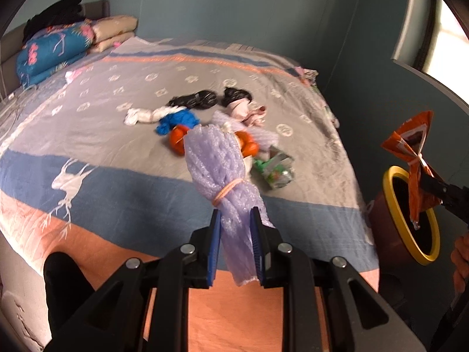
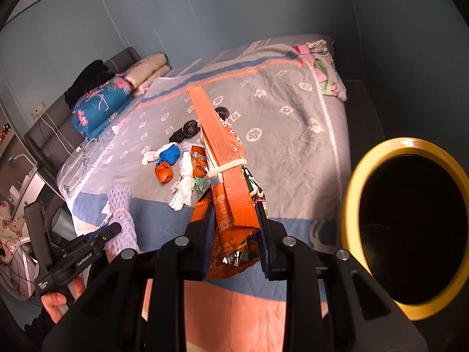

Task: Collect trash
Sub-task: 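Carry the purple net and orange wrapper over the yellow-rimmed bin with both tools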

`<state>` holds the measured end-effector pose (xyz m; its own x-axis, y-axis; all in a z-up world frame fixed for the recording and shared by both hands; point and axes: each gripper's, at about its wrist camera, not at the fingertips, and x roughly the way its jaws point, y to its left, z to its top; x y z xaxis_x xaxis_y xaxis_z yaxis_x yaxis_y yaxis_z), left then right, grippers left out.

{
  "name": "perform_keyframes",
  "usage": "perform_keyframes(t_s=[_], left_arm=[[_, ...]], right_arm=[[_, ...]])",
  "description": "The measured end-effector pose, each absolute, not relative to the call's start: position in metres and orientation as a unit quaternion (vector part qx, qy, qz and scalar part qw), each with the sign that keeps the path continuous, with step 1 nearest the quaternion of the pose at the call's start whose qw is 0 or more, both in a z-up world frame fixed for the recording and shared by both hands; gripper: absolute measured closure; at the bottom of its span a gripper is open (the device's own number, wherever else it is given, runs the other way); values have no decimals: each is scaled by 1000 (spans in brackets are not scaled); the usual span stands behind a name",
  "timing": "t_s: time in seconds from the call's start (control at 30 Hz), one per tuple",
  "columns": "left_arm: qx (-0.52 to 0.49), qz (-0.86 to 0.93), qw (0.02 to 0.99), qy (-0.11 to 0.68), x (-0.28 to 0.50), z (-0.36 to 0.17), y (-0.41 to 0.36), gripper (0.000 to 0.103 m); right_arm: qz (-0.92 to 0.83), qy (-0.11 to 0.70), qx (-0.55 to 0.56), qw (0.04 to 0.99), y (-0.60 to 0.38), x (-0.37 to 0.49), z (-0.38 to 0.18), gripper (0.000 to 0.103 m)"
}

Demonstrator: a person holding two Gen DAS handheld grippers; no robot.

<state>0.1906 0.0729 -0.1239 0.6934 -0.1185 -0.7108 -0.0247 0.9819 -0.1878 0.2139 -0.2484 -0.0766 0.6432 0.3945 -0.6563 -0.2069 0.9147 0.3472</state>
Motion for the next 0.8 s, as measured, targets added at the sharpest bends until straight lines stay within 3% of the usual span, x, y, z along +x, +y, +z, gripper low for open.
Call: perform_keyframes(t_s=[0.8], left_arm=[[-34, -138, 933, 330, 194, -52, -55, 84]], right_arm=[[87, 281, 175, 940, -380, 138, -18, 77]])
